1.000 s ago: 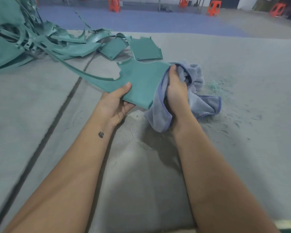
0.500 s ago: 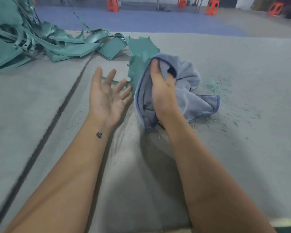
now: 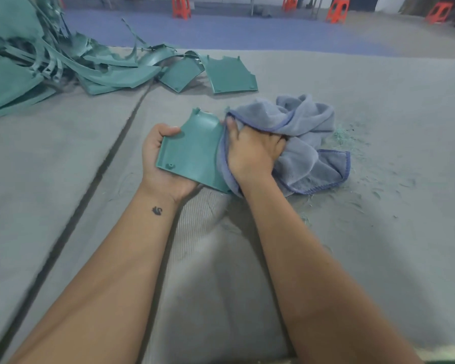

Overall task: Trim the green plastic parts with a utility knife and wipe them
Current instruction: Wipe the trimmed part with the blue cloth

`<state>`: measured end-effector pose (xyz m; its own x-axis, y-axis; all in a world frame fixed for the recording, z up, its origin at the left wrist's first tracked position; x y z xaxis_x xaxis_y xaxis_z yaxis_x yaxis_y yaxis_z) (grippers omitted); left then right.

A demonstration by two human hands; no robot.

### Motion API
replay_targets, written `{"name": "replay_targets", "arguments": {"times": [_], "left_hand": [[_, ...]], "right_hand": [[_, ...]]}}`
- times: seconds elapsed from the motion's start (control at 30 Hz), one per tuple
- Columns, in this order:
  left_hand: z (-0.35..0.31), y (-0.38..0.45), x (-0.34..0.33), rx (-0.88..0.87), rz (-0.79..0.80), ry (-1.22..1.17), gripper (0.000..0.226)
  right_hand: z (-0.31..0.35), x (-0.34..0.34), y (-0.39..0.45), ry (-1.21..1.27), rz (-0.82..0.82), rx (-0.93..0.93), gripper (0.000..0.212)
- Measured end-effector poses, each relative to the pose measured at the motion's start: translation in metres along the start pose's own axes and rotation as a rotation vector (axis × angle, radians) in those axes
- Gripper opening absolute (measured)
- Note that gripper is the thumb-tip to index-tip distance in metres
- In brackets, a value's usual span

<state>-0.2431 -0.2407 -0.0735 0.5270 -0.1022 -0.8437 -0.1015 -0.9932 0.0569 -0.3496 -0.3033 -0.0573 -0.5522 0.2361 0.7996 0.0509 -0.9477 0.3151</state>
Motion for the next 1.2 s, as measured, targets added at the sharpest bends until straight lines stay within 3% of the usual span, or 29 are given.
{"name": "replay_targets", "arguments": {"times": [0.27, 0.4, 0.53, 0.73, 0.8, 0.9, 0.97, 1.1, 1.2], "left_hand": [[0.003, 0.004, -0.001, -0.069, -0.014, -0.097, 0.037], [0.005, 0.002, -0.001, -0.006, 0.001, -0.173, 0.046], [-0.001, -0.001, 0.007, -0.042, -0.053, -0.051, 0.053], [-0.030, -0.008, 0.007, -0.245, 0.025, -0.108, 0.045], [-0.037, -0.009, 0.009, -0.276, 0.064, -0.131, 0.045], [-0.035, -0.009, 0.005, -0.288, 0.120, -0.132, 0.048], [-0.033, -0.008, 0.004, -0.303, 0.125, -0.146, 0.047], [-0.022, 0.002, 0.023, -0.293, -0.193, -0.125, 0.042], [-0.011, 0.007, 0.023, -0.244, -0.334, 0.058, 0.068]], "right_hand": [[0.063, -0.017, -0.031, -0.024, 0.068, 0.349, 0.062], [0.032, -0.017, -0.008, 0.020, 0.079, 0.189, 0.063], [-0.013, -0.011, 0.006, -0.045, 0.107, 0.073, 0.061], [-0.025, 0.030, 0.004, 0.617, -0.188, -0.027, 0.051], [-0.016, 0.032, 0.003, 0.586, -0.116, 0.010, 0.053], [0.007, 0.010, -0.005, 0.525, 0.198, 0.081, 0.042], [0.018, -0.002, -0.008, 0.520, 0.325, 0.142, 0.040], [0.018, 0.008, 0.003, 0.589, 0.186, 0.079, 0.036], [-0.002, 0.015, 0.011, 0.735, 0.023, -0.134, 0.038]]}}
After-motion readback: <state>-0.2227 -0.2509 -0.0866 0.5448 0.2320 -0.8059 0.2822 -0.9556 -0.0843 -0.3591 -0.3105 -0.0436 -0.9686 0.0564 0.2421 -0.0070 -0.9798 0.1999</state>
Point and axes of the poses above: each hand's wrist, its own y-axis towards the middle knuckle, its own x-axis out of the back of the hand, z = x × y, the point moved 8 cm from there along y, towards the middle knuckle, and after that the axes turned 4 degrees about x, right-handed, at the moved point
